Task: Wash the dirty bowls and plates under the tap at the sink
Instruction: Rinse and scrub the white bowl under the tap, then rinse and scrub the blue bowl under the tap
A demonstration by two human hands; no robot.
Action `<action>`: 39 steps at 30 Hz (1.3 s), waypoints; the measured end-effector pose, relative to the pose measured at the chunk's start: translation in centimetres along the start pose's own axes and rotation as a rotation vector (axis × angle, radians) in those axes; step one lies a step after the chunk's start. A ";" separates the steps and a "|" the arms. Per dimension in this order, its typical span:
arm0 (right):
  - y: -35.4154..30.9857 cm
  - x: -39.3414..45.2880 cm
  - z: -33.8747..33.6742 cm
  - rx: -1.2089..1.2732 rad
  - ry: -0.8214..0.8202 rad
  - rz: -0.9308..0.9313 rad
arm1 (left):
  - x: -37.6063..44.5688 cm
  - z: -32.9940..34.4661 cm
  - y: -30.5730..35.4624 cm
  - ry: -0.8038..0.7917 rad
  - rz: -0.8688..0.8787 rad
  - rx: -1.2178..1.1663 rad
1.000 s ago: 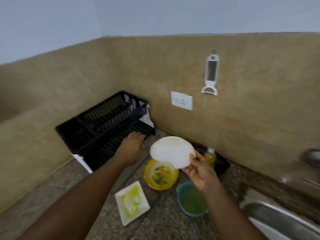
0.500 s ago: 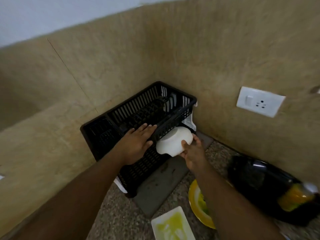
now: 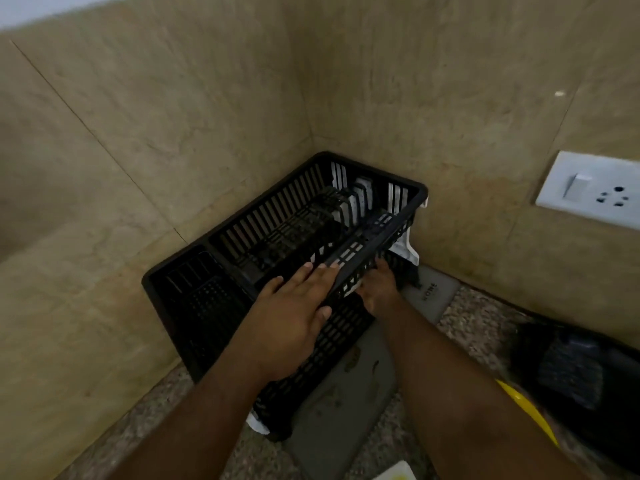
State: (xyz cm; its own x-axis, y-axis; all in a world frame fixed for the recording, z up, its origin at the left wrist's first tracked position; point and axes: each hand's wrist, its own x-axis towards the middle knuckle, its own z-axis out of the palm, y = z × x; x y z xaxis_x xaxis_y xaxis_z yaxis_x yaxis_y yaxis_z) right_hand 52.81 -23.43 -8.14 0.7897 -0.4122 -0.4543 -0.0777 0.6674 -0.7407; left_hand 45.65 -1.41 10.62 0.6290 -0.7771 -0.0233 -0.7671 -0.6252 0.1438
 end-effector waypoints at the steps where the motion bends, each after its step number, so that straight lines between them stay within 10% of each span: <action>1: 0.0 0.5 -0.1 -0.049 0.035 -0.007 | 0.1 0.1 -0.1 0.004 0.003 0.001; 12: -1.6 -1.6 1.6 -0.613 0.340 -0.077 | 0.2 0.3 0.3 0.030 0.010 0.030; 23: -4.8 -19.8 -3.2 -0.852 0.152 -0.285 | -1.8 0.1 4.1 0.127 0.249 0.252; 33: -5.8 -37.3 -24.1 -1.522 0.487 -0.240 | -7.1 13.2 23.1 -0.176 0.142 -0.364; 39: -6.5 -42.4 -32.2 -1.438 0.675 0.233 | -8.3 16.6 32.8 -0.357 -0.107 -0.651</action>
State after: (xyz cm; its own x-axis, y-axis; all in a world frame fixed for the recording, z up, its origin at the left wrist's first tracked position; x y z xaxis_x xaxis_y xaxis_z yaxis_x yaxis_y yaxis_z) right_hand 0.20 -30.24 0.00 0.3092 -0.8352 -0.4548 -0.9402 -0.1966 -0.2782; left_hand 13.16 -16.72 -0.86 0.5322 -0.7599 -0.3734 -0.4042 -0.6156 0.6765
